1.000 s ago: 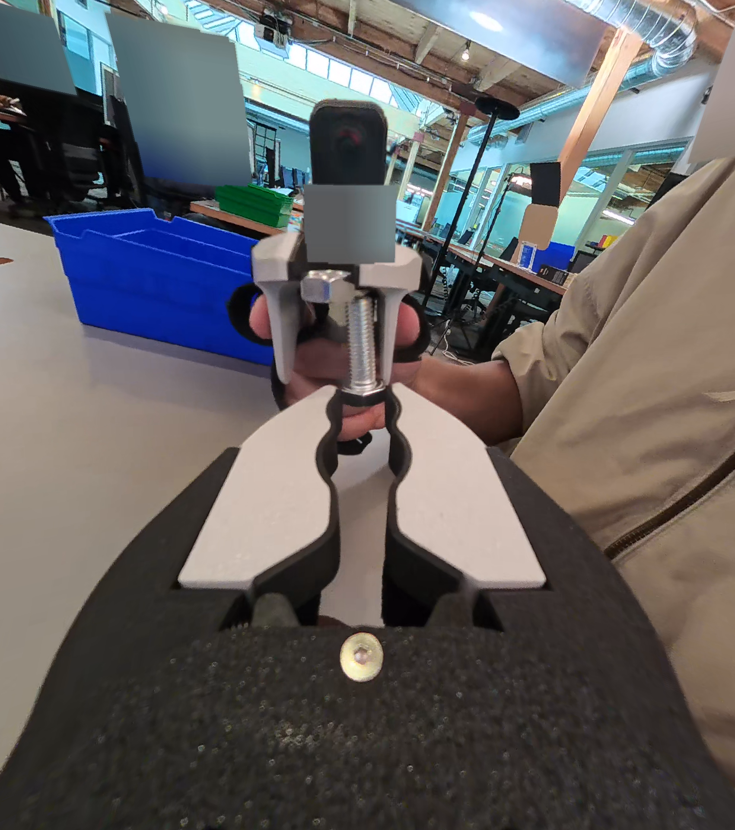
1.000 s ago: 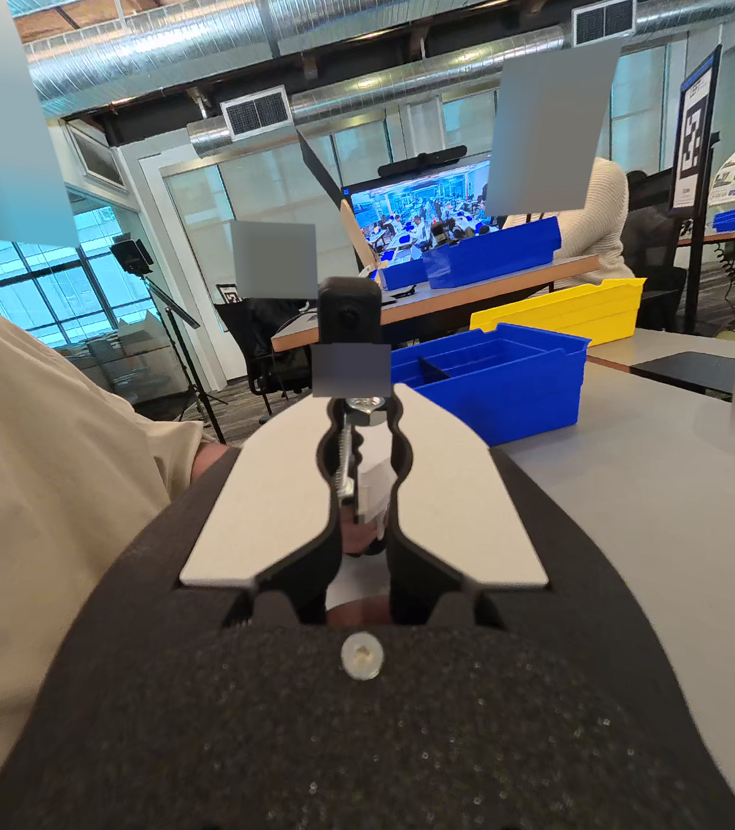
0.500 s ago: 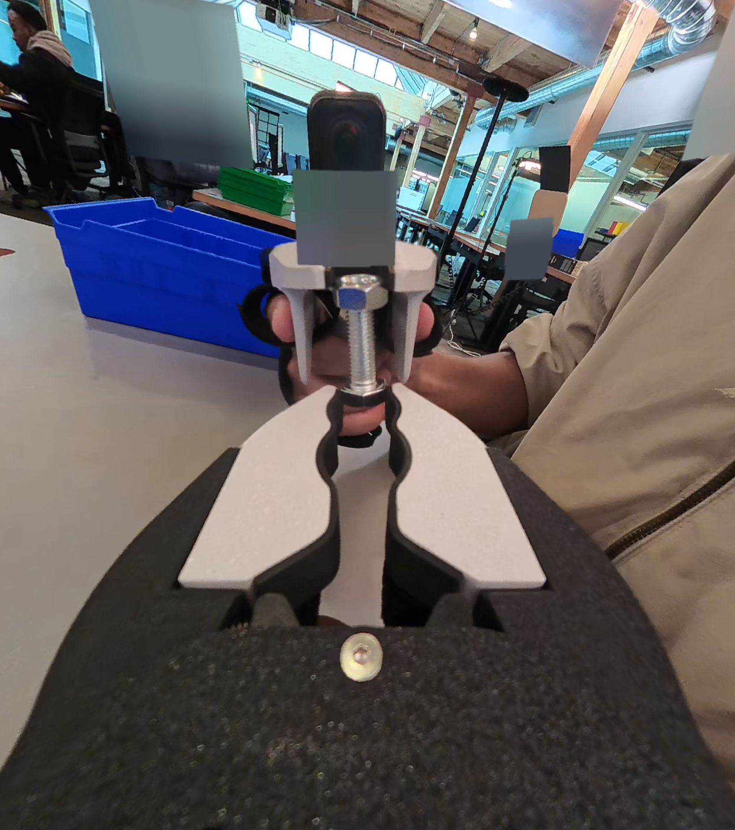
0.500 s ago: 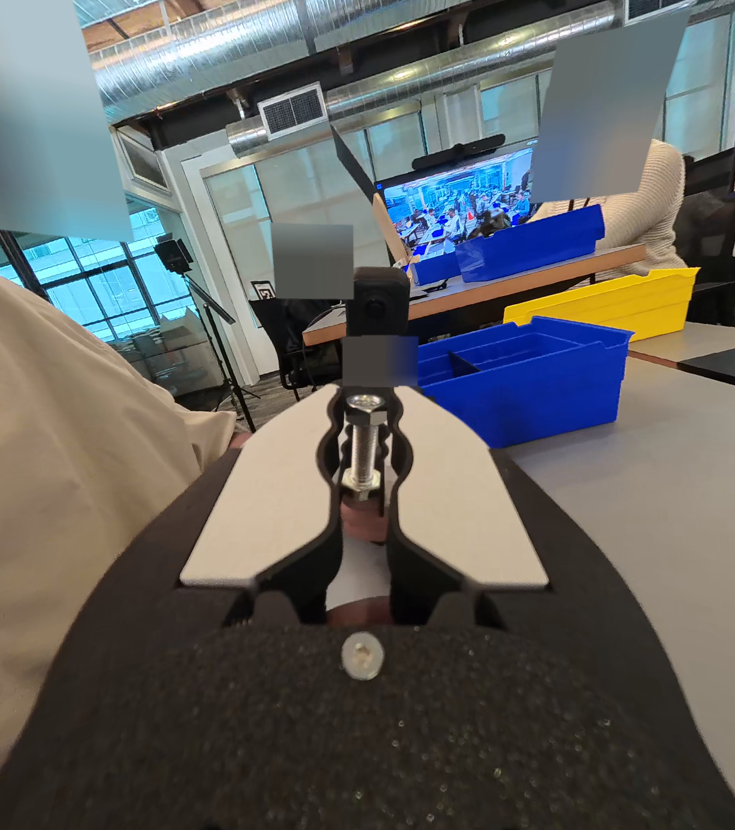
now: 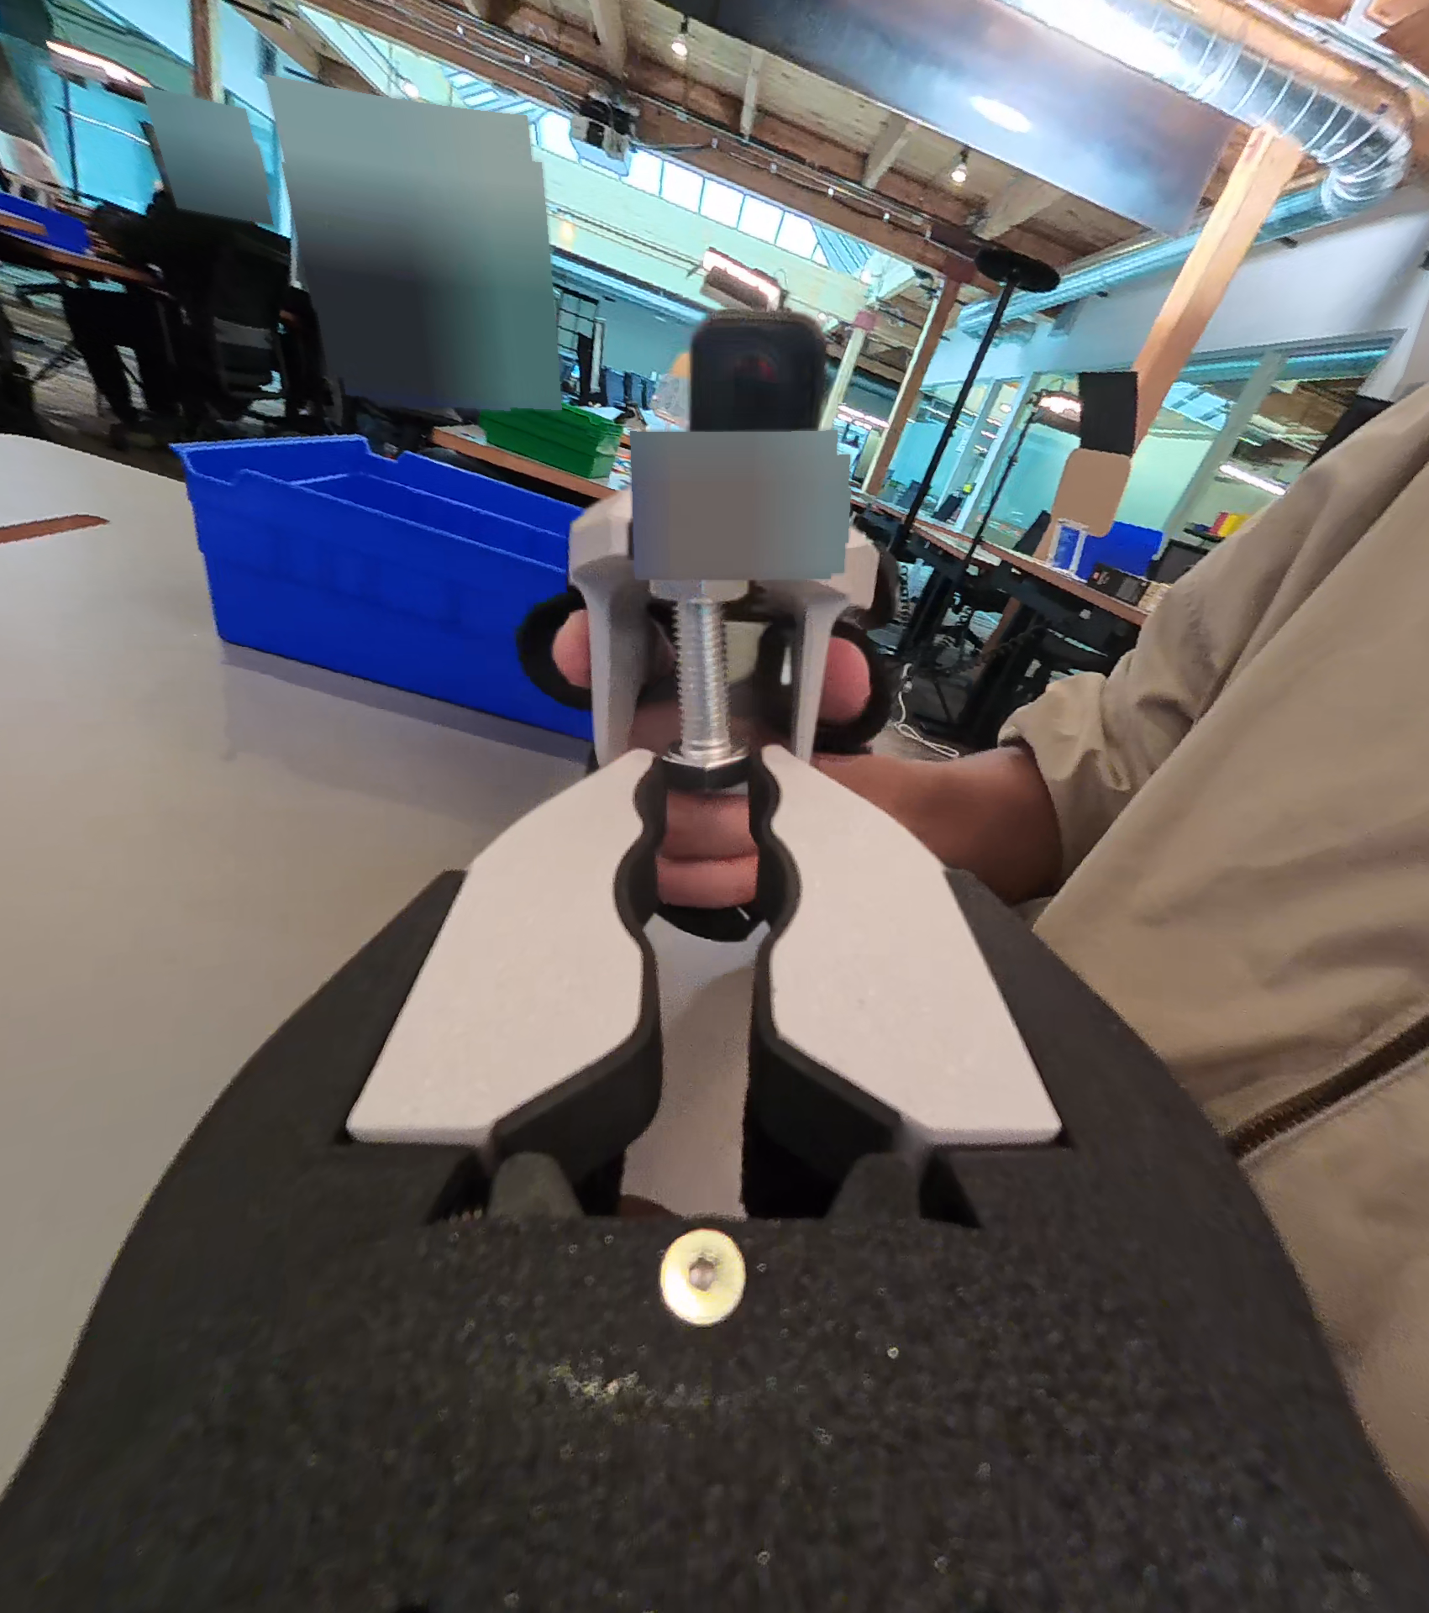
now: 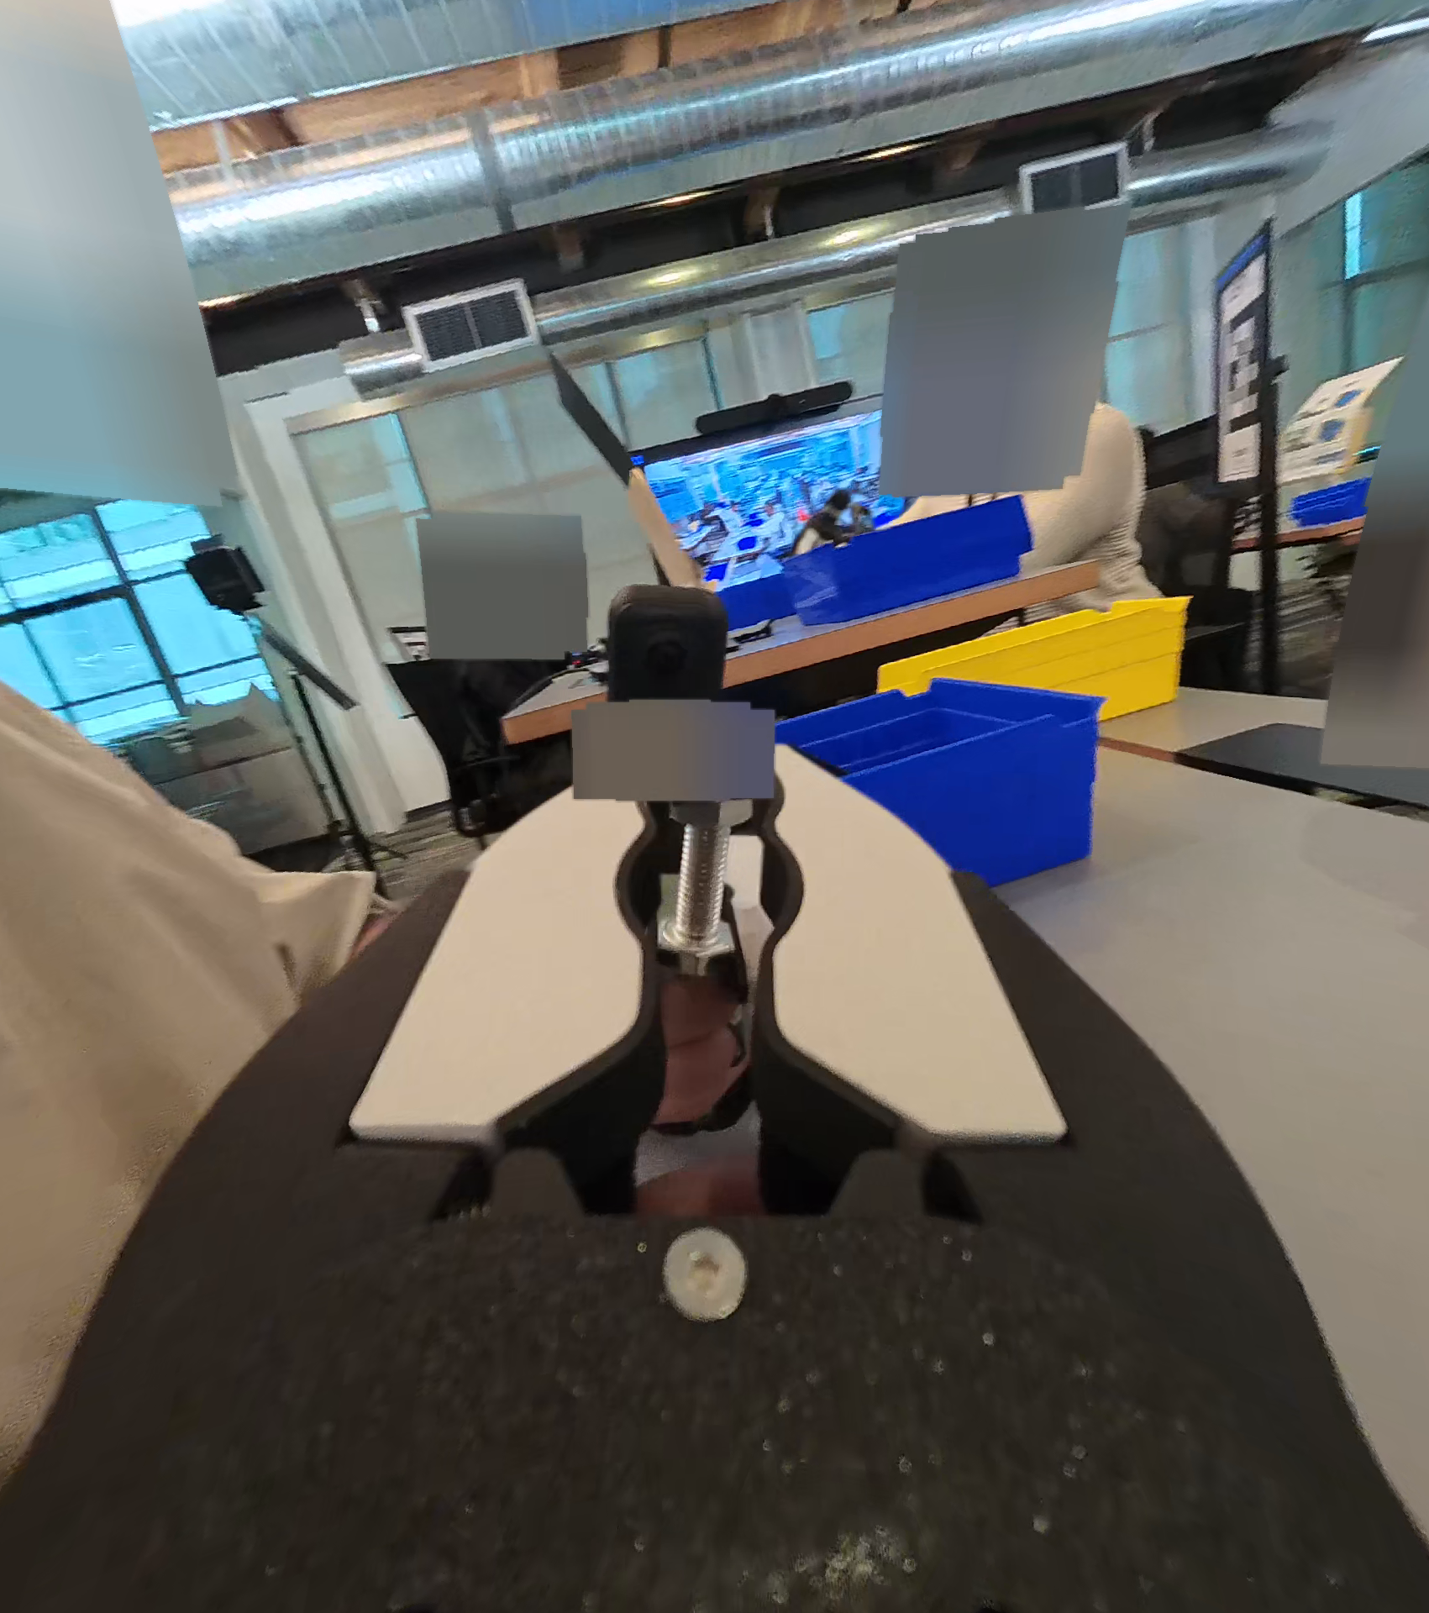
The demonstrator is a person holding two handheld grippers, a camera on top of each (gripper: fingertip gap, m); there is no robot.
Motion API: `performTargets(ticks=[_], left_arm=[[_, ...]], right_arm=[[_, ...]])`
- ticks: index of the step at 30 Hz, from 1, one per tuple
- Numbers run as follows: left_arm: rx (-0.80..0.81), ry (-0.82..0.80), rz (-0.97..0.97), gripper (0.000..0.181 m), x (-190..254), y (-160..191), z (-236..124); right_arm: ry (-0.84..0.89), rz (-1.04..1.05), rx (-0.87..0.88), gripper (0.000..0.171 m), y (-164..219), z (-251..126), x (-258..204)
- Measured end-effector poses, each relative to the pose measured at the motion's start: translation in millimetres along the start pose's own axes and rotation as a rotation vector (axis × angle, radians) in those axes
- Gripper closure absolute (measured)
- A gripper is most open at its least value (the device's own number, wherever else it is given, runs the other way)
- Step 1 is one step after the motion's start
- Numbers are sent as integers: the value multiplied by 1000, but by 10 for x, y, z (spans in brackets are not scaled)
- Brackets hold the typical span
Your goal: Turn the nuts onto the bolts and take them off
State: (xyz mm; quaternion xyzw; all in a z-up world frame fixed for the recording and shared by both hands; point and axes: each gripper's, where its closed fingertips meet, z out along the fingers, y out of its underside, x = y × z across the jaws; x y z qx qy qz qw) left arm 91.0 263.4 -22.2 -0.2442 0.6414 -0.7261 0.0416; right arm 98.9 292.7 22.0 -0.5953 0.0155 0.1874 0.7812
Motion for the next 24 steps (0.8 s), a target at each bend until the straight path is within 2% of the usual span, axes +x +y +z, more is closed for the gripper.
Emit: performTargets(ticks=[10, 24], left_arm=[[-8, -159, 29, 164, -202, 14, -9], [1, -171, 23, 163, -250, -5, -44]], right_arm=[[309, -188, -49, 154, 35, 22, 197], [310, -153, -62, 153, 48, -1, 226]])
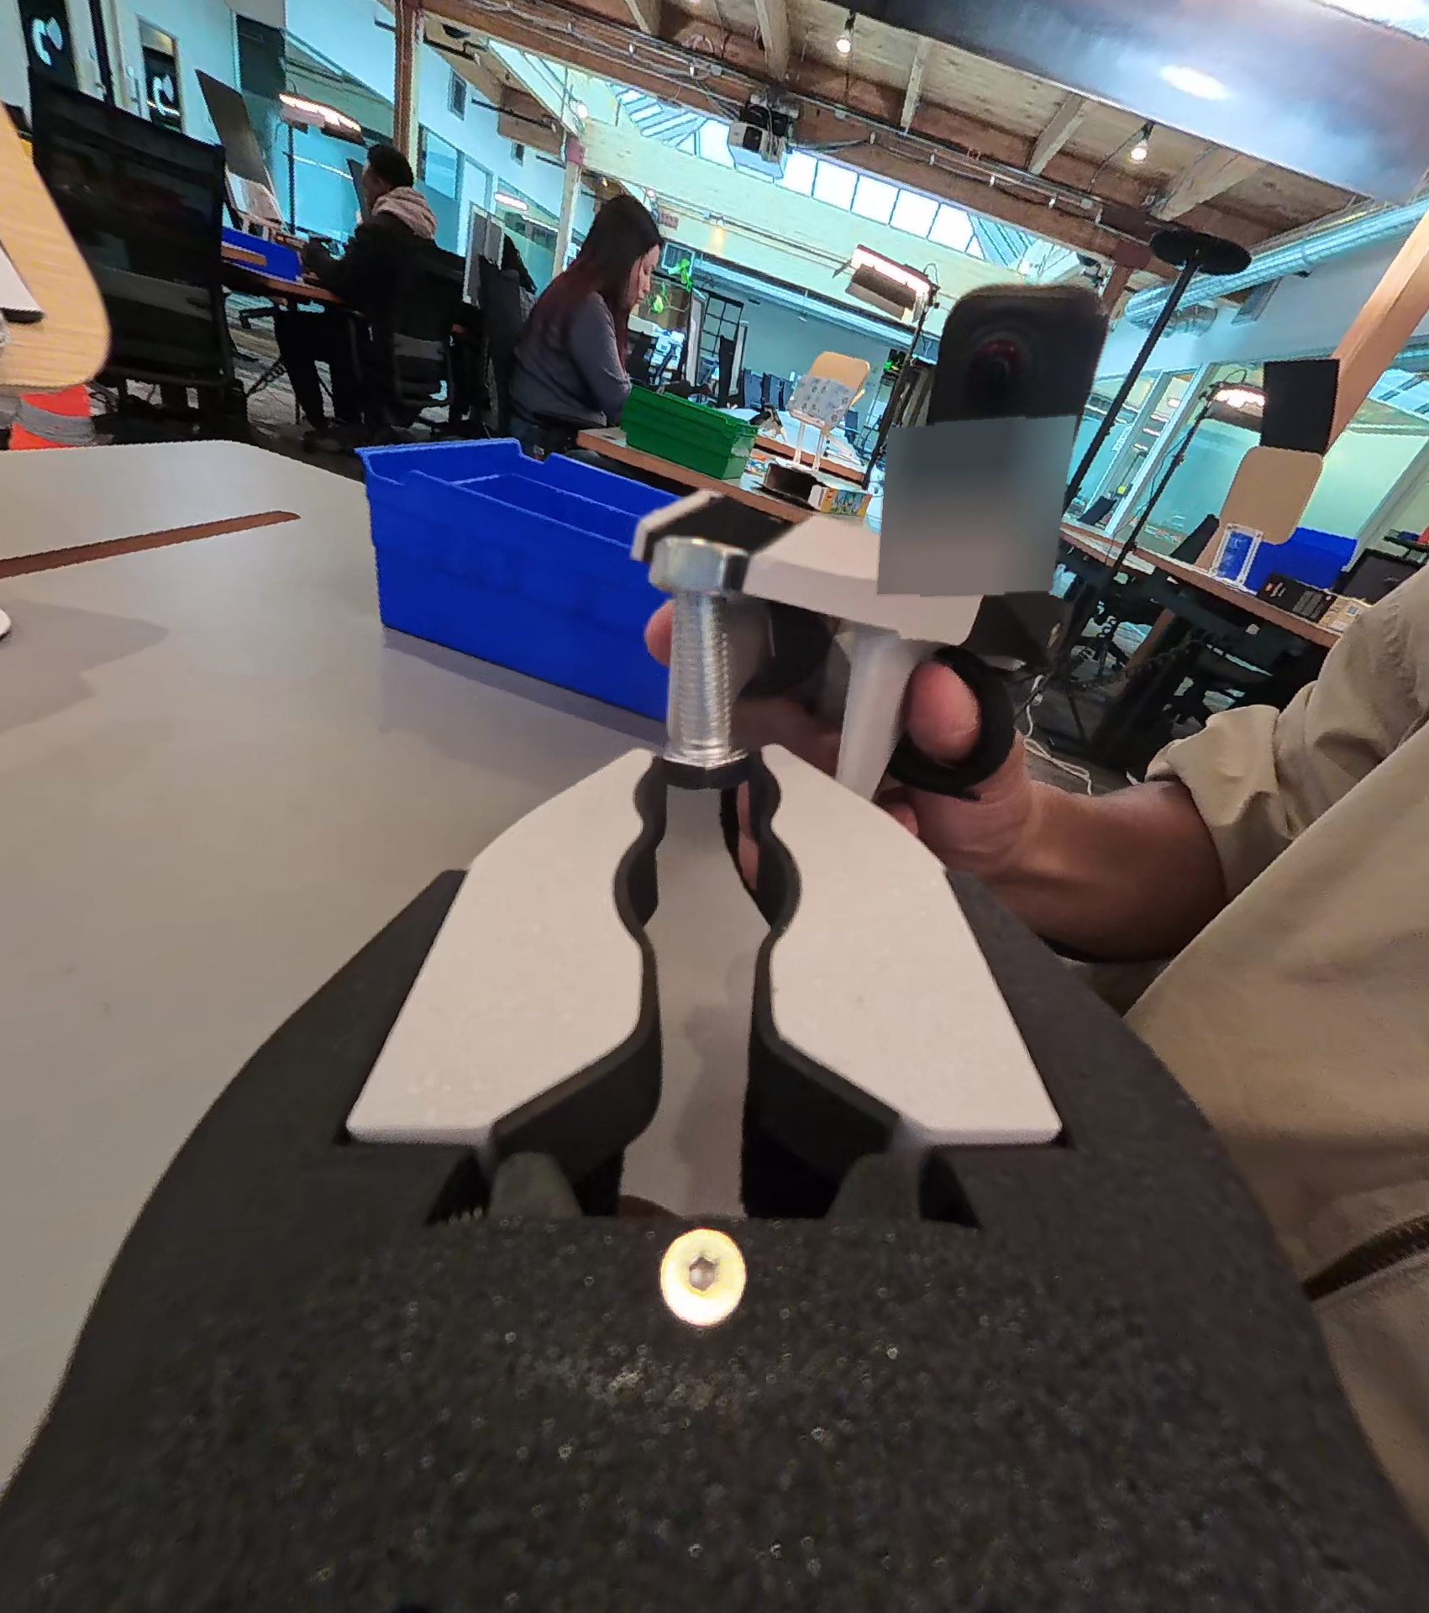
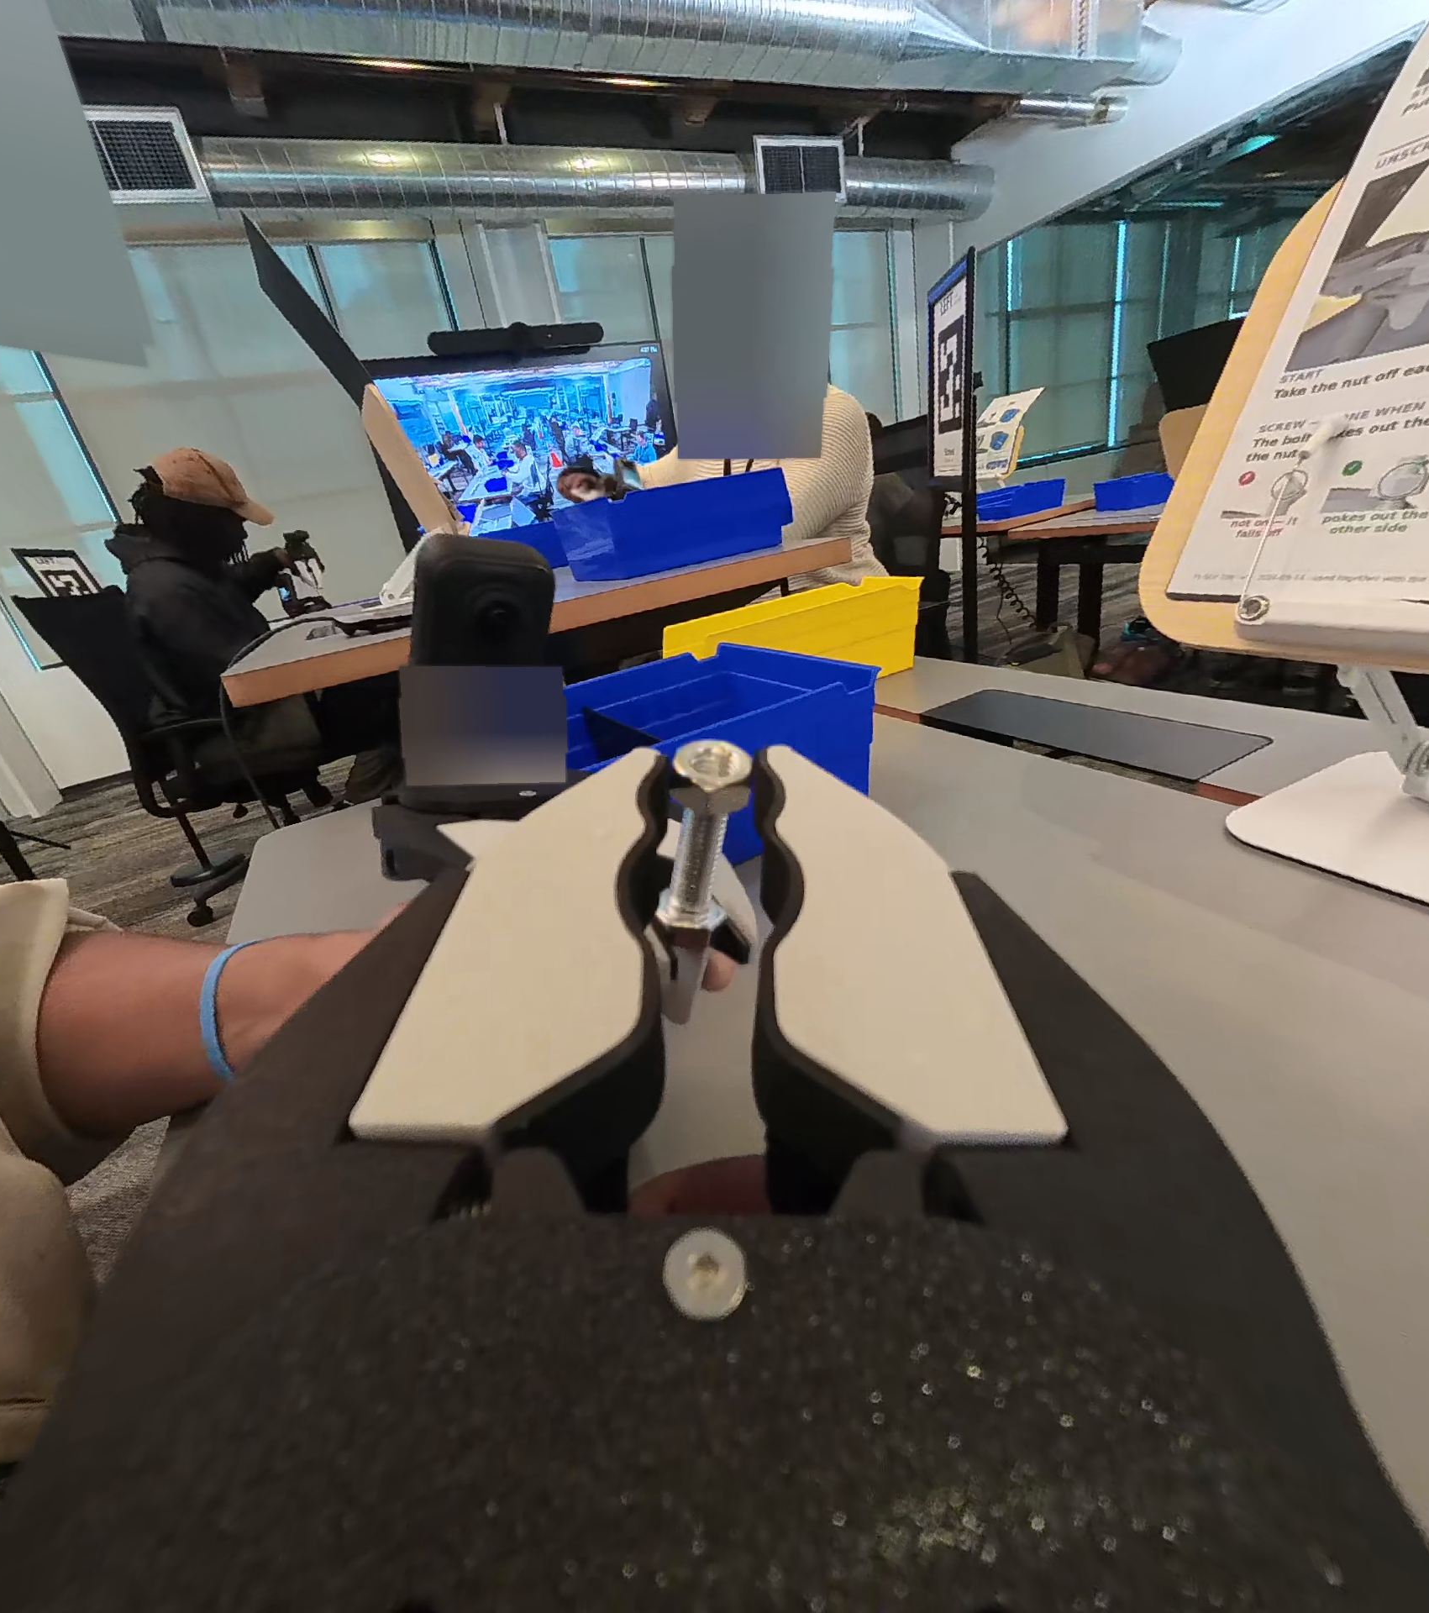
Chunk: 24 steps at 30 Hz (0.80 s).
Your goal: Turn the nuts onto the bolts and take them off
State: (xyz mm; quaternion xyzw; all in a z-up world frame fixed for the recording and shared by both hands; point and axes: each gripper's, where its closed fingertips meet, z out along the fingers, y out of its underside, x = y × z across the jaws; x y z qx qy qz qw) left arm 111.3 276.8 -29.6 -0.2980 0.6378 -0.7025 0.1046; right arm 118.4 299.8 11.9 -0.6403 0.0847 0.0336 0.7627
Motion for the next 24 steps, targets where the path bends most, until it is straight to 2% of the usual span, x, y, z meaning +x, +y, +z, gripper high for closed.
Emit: performTargets(ticks=[8, 13, 22, 24], left_arm=[[-19, 7, 7, 163, -4, 25, -3], [-42, 19, 31, 163, 37, 65, 18], [-76, 18, 96, 163, 70, 102, 21], [-76, 24, 90, 163, 75, 104, 19]], right_arm=[[-15, 1, -7, 155, -9, -20, -13], [-50, -6, -39, 165, -13, -26, -25], [-181, 236, -106, 171, 33, -30, -2], [-186, 239, -110, 171, 37, -31, -4]])
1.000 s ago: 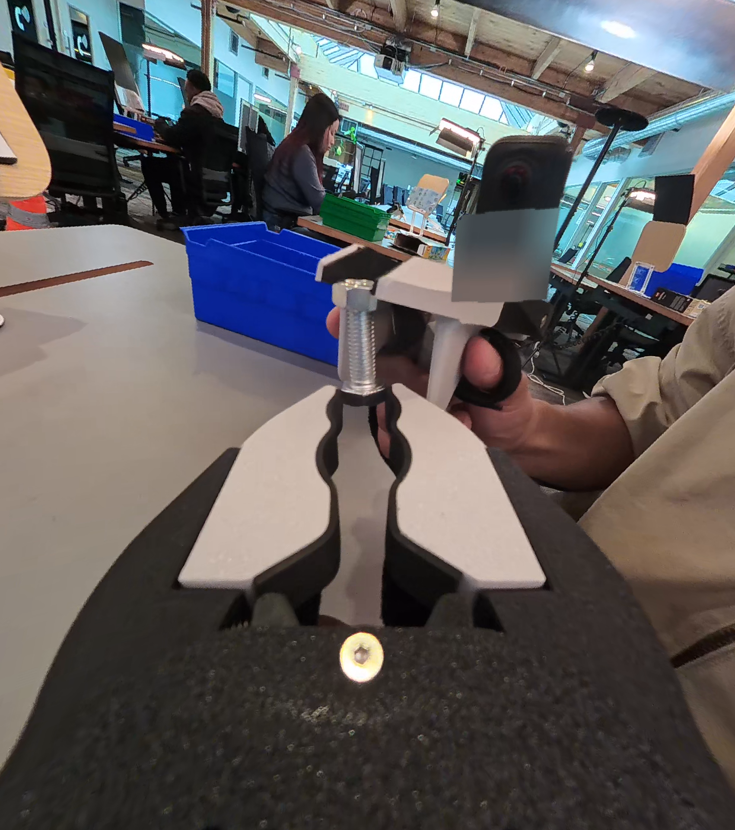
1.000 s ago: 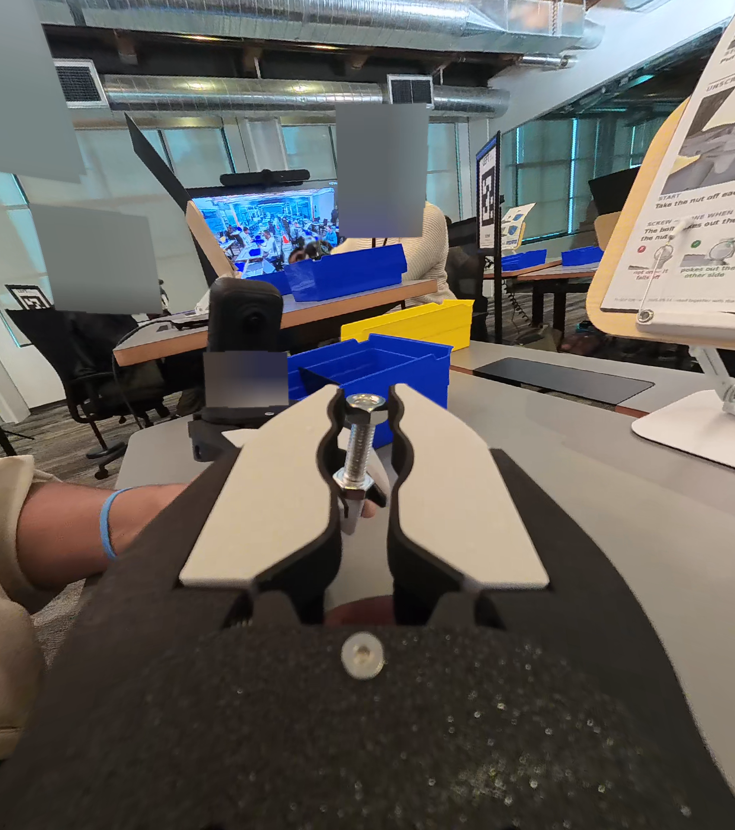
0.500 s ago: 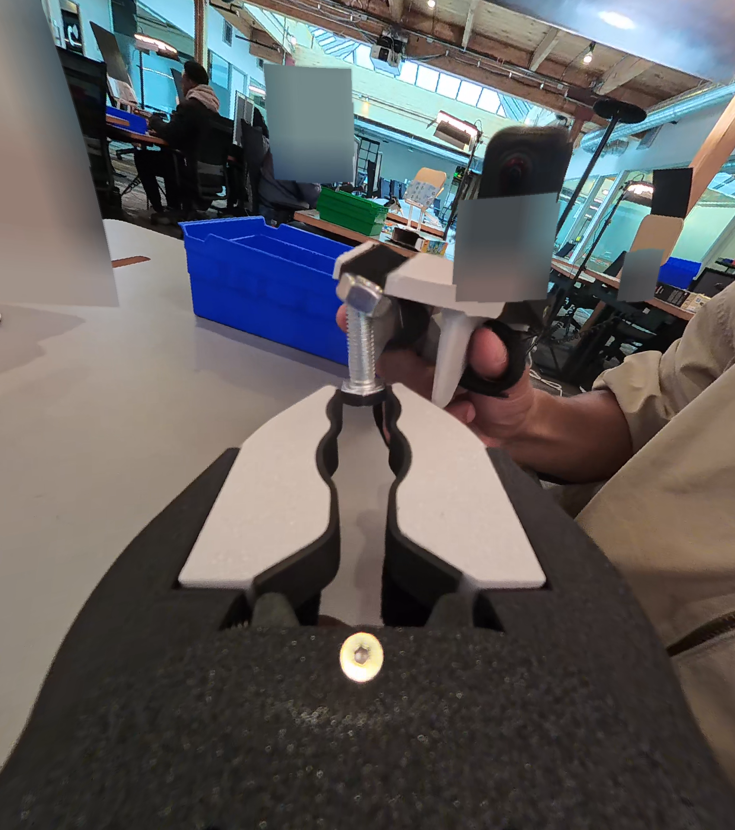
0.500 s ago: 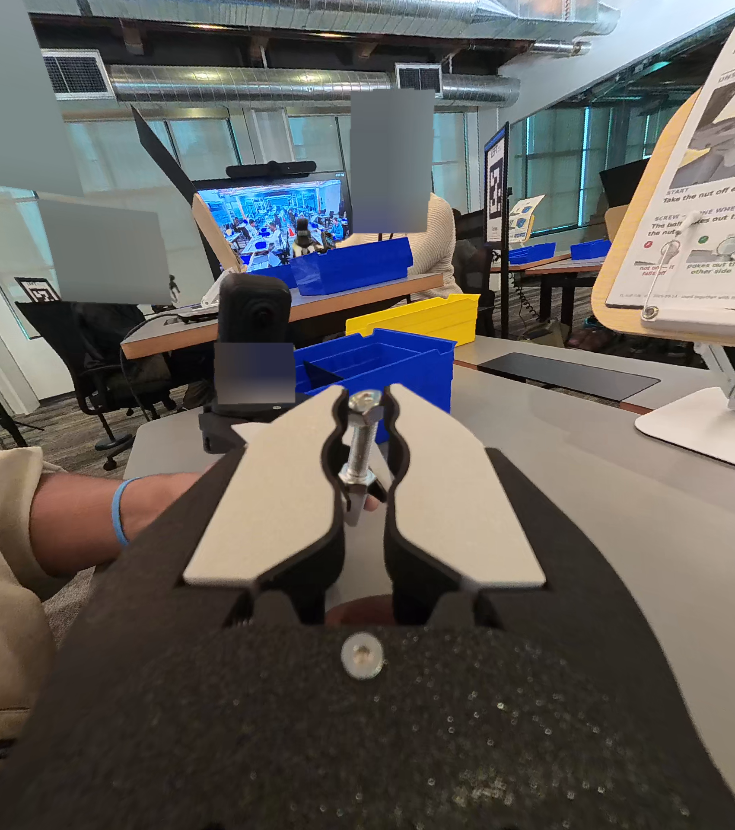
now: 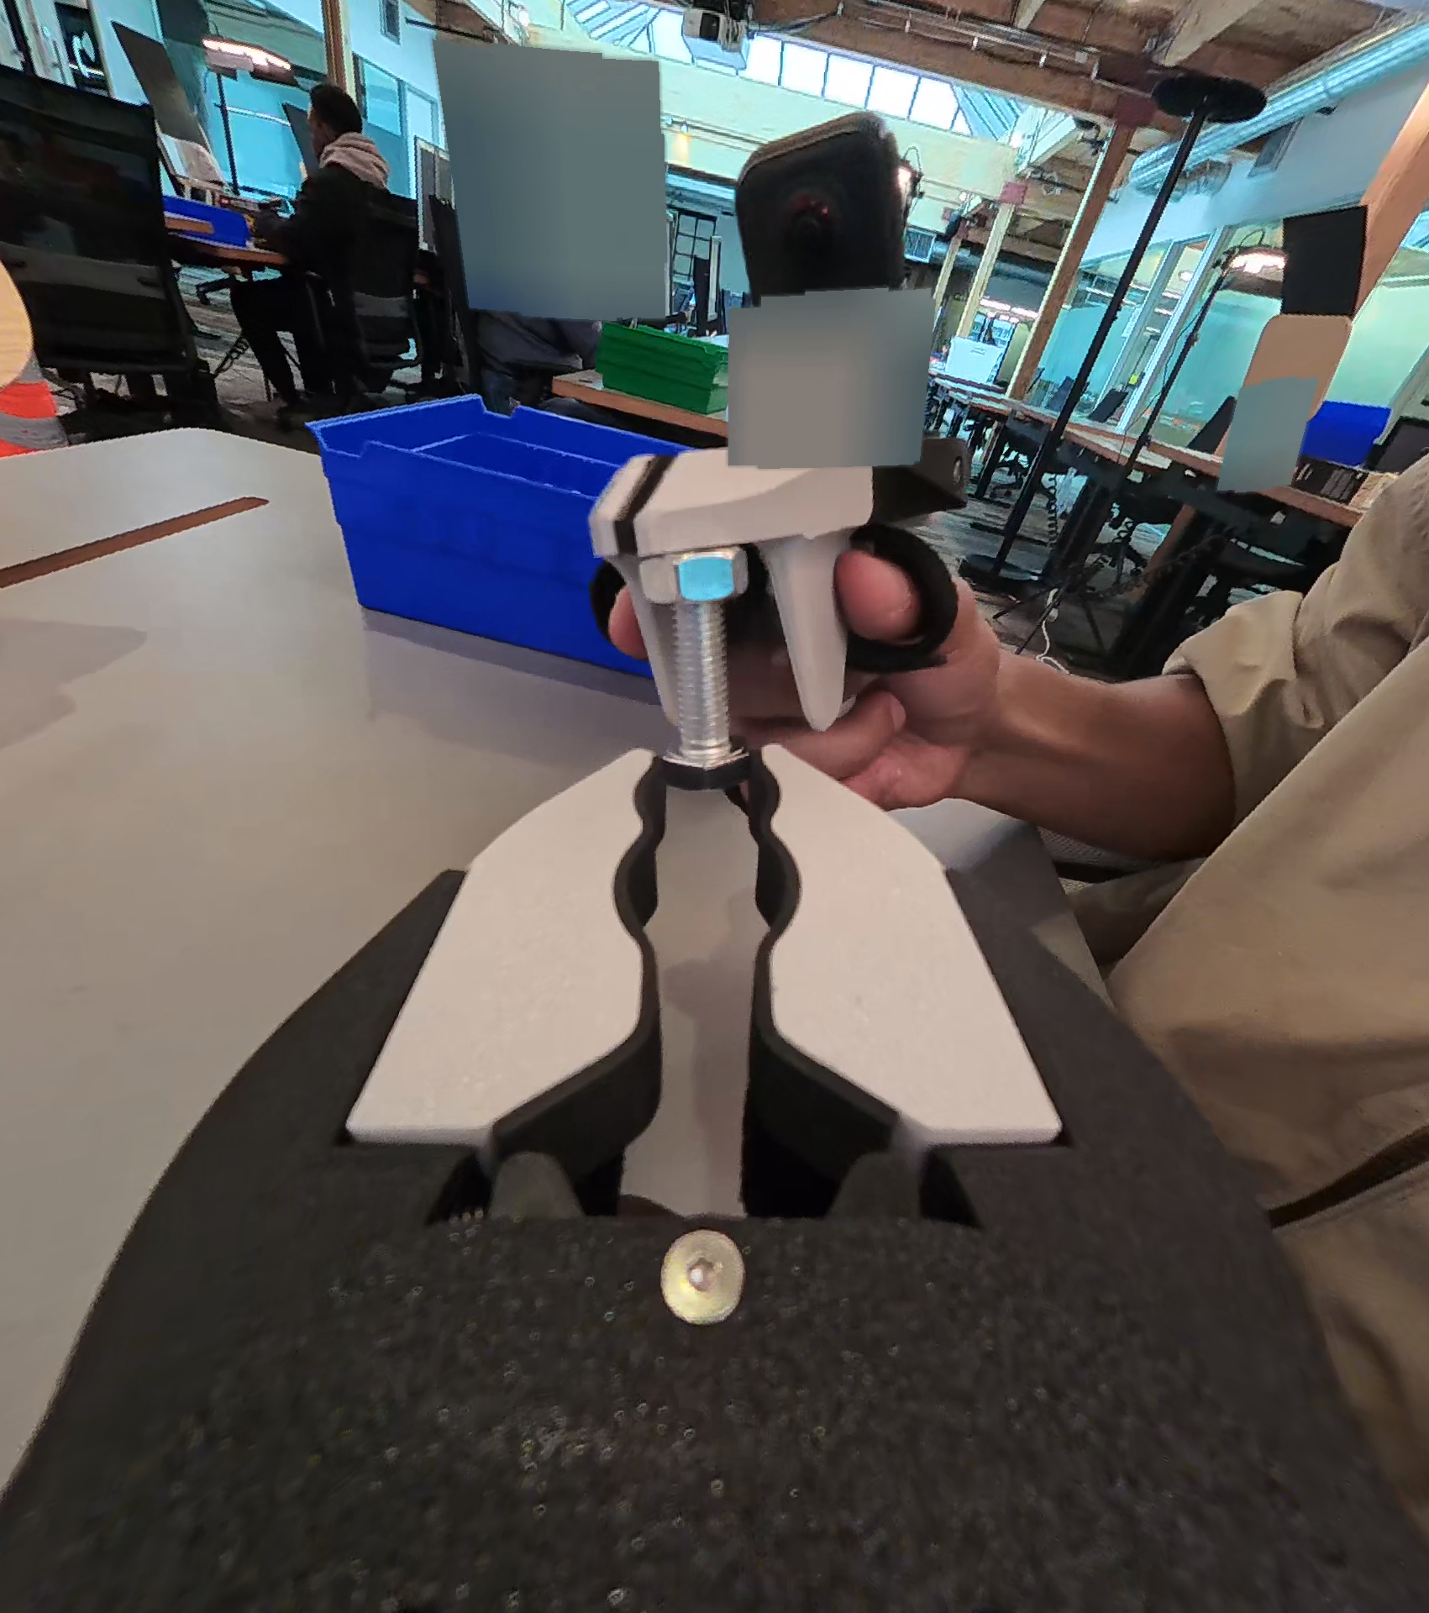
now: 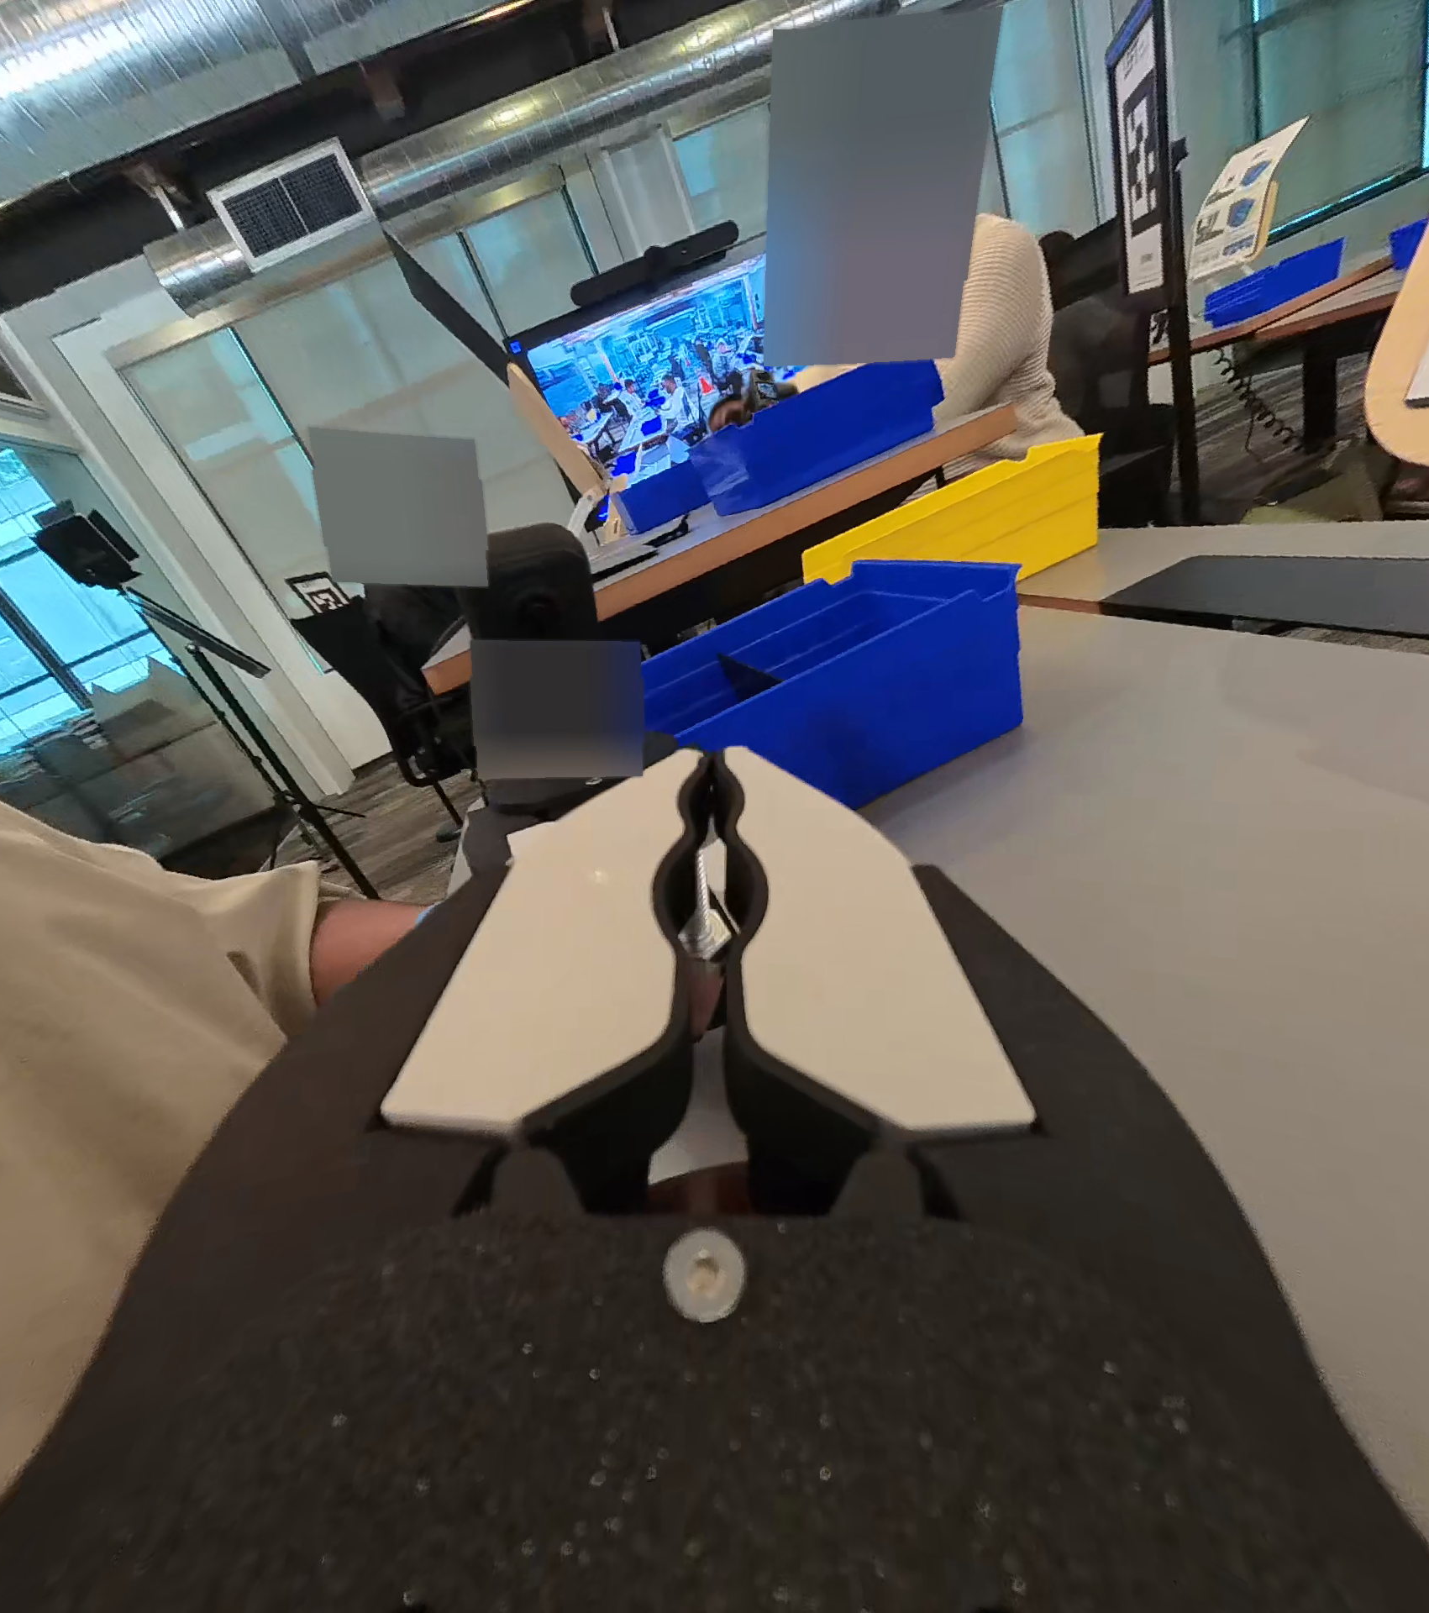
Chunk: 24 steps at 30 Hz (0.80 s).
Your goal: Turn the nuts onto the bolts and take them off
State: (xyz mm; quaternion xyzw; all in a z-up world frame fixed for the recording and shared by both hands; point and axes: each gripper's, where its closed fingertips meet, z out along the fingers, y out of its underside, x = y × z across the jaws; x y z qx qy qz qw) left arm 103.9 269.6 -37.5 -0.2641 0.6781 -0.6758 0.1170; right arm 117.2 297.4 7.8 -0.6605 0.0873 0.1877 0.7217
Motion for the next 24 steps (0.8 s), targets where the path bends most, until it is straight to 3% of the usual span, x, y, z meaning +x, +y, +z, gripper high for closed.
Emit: performTargets(ticks=[13, 19, 24], left_arm=[[34, 11, -28, 163, -16, -58, -37], [40, 23, -27, 163, 5, -73, -45], [47, 30, -40, 163, 4, -81, -48]], right_arm=[[-25, -14, 42, 168, -99, 12, -46], [-18, -21, 64, 153, -189, -84, 7], [-54, -39, 2, 142, -50, -89, -60]])
